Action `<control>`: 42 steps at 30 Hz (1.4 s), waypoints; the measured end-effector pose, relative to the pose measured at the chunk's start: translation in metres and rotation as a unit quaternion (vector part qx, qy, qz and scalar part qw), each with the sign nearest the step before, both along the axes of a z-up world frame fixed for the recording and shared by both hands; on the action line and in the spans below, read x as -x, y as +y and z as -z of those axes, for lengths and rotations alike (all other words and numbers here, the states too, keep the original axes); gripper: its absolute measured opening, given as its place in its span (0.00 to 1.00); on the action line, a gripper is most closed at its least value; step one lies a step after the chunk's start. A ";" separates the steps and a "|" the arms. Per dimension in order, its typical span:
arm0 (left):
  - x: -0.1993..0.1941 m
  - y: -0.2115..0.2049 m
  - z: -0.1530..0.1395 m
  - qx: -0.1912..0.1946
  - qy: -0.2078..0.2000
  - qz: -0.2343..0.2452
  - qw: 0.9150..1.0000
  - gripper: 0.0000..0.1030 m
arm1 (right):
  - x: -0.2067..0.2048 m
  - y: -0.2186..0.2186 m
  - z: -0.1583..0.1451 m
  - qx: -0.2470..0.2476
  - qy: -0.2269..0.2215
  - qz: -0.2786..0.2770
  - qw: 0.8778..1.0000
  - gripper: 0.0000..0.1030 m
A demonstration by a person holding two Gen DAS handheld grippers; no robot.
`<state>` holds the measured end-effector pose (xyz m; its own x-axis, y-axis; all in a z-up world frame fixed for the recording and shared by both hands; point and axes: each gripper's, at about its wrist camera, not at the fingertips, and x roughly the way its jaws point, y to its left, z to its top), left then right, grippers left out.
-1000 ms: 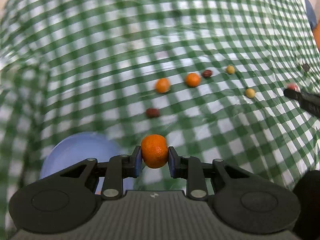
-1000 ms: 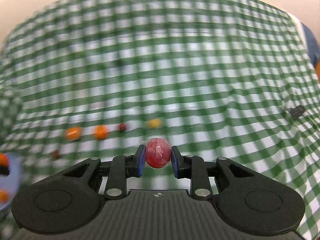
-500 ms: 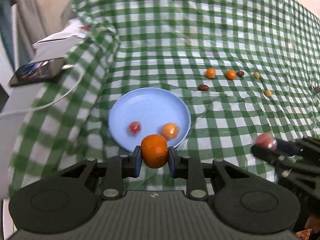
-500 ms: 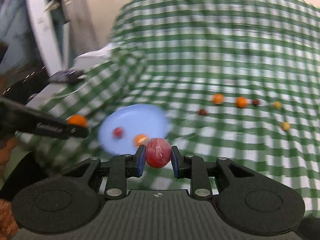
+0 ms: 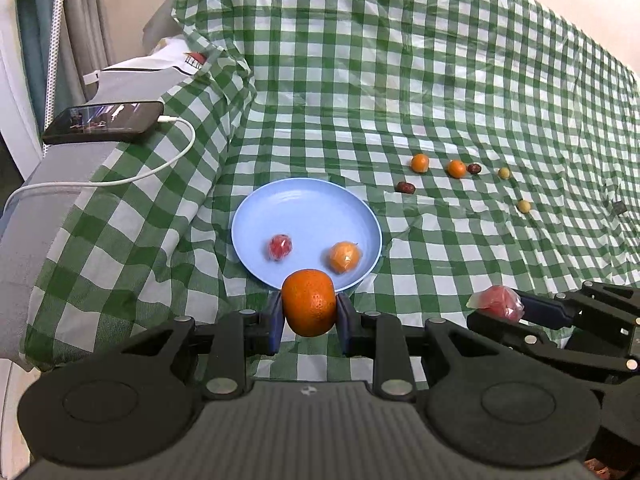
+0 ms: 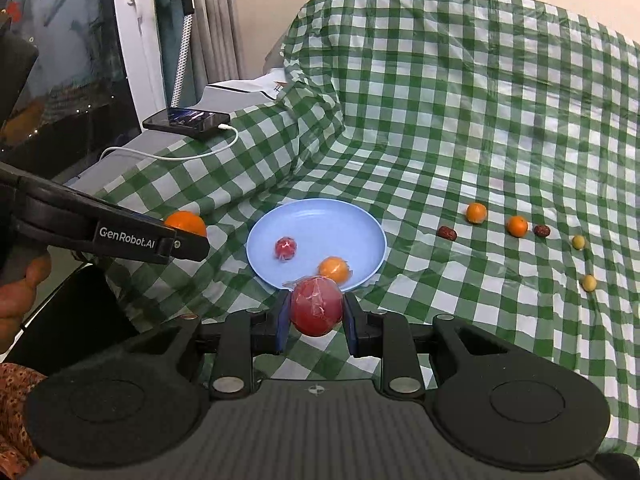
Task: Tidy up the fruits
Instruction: 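Carry the orange and the red fruit in both tools toward the blue plate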
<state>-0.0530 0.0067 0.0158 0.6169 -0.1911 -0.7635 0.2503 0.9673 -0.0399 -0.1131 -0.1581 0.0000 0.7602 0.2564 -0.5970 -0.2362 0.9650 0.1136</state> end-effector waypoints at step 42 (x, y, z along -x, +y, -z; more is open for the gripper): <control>-0.009 0.009 0.005 0.015 0.004 -0.017 1.000 0.29 | -0.010 0.009 0.009 0.015 0.015 -0.010 1.000 0.27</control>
